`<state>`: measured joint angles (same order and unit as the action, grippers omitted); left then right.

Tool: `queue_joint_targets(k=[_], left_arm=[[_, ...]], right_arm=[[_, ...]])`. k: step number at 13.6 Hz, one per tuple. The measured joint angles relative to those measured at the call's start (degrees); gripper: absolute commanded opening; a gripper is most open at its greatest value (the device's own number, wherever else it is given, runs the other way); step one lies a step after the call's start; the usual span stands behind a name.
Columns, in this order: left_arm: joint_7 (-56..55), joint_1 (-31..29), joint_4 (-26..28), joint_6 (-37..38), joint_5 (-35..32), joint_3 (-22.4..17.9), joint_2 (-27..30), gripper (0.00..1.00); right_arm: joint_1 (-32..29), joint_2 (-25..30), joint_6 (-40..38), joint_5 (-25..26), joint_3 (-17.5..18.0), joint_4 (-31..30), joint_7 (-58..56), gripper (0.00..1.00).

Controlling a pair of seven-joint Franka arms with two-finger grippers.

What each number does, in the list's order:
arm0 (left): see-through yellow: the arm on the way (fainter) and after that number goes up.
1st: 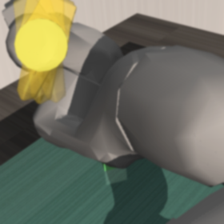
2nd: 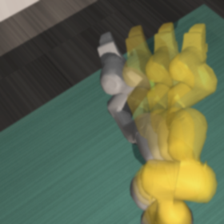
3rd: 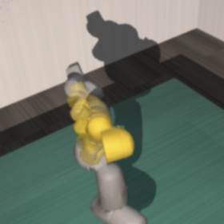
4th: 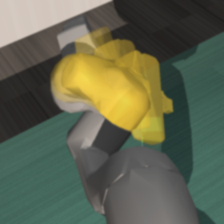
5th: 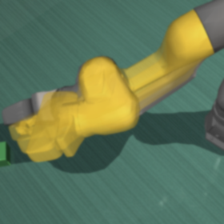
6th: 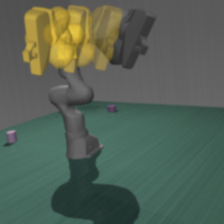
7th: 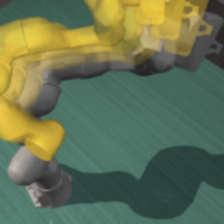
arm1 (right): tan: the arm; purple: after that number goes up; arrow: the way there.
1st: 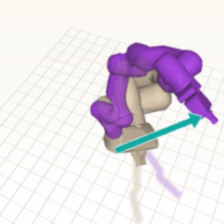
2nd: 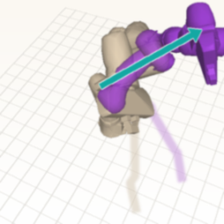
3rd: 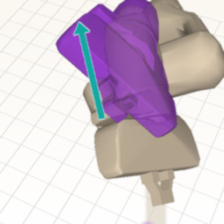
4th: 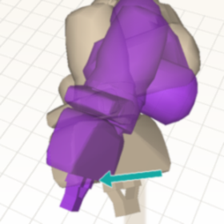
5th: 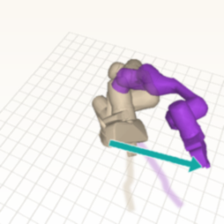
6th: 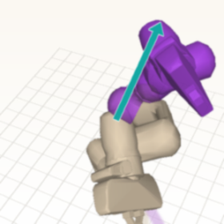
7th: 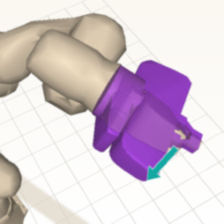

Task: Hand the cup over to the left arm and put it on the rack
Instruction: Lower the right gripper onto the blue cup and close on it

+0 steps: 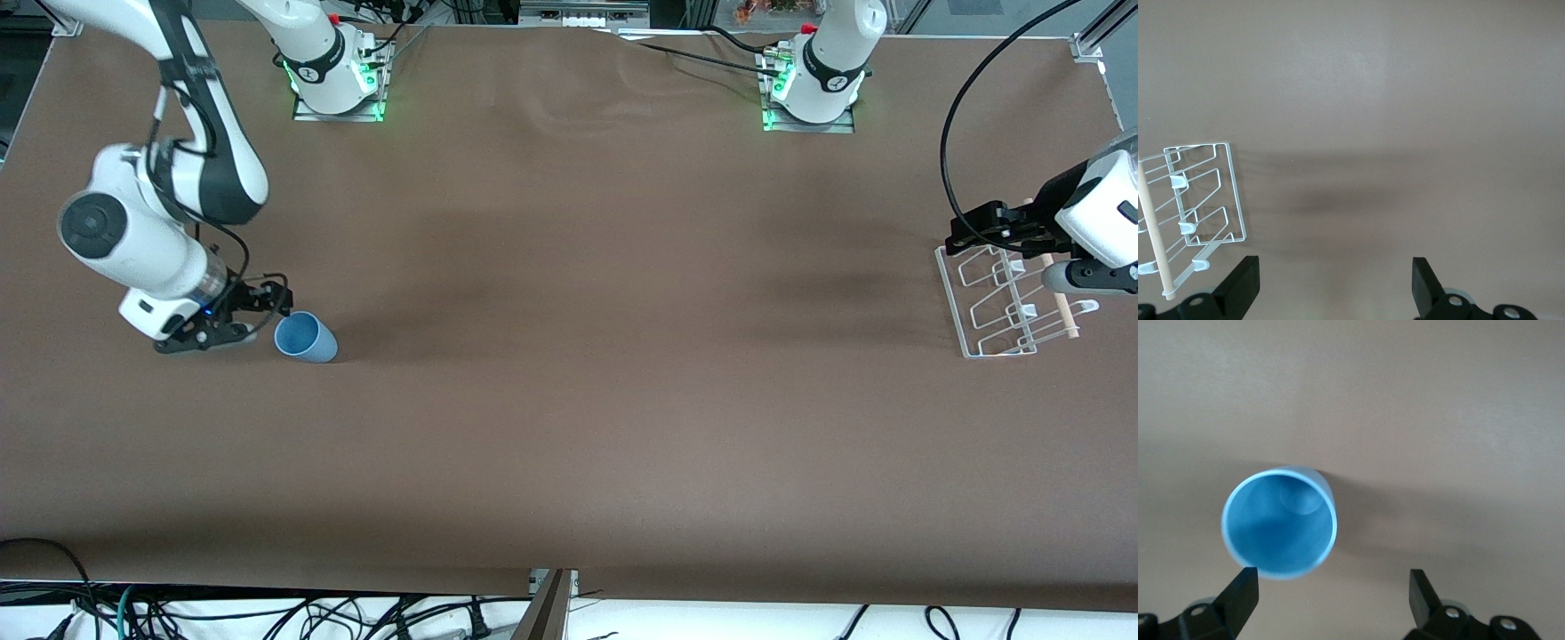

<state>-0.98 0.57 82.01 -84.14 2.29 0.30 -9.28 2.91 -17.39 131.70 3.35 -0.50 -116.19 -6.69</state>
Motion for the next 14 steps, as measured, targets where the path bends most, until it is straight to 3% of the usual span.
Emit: queue_joint_targets(k=[4, 6, 7, 9, 10, 14], left_arm=[[0.0, 0.0, 0.0, 0.0, 0.0, 0.0, -0.3, 1.0], [0.0, 0.1, -0.3, 0.0, 0.0, 0.1, -0.3, 1.0], [0.0, 0.2, -0.5, 0.0, 0.0, 0.2, -0.4, 1.0], [0.0, 0.3, -0.8, 0.0, 0.0, 0.3, -0.6, 1.0], [0.0, 0.3, -1.1, 0.0, 0.0, 0.3, -0.9, 1.0], [0.0, 0.3, -2.9, -0.1, 0.0, 0.3, -2.6, 1.0]], right_arm=[[-0.5, -3.7, 0.7, 0.0, 0.0, 2.9, 0.0, 0.97], [-0.6, -5.6, 0.8, -0.1, 0.0, 4.4, 0.0, 0.82], [-0.6, -6.9, 1.3, -0.1, 0.0, 4.7, 0.0, 0.66], [-0.6, -9.4, 2.5, -1.0, 0.0, 5.0, 0.1, 0.08], [-0.5, -10.3, 2.8, -2.3, 0.0, 5.2, 0.1, 0.0], [0.0, -11.1, 0.7, -4.6, 0.8, 7.8, 1.1, 0.0]])
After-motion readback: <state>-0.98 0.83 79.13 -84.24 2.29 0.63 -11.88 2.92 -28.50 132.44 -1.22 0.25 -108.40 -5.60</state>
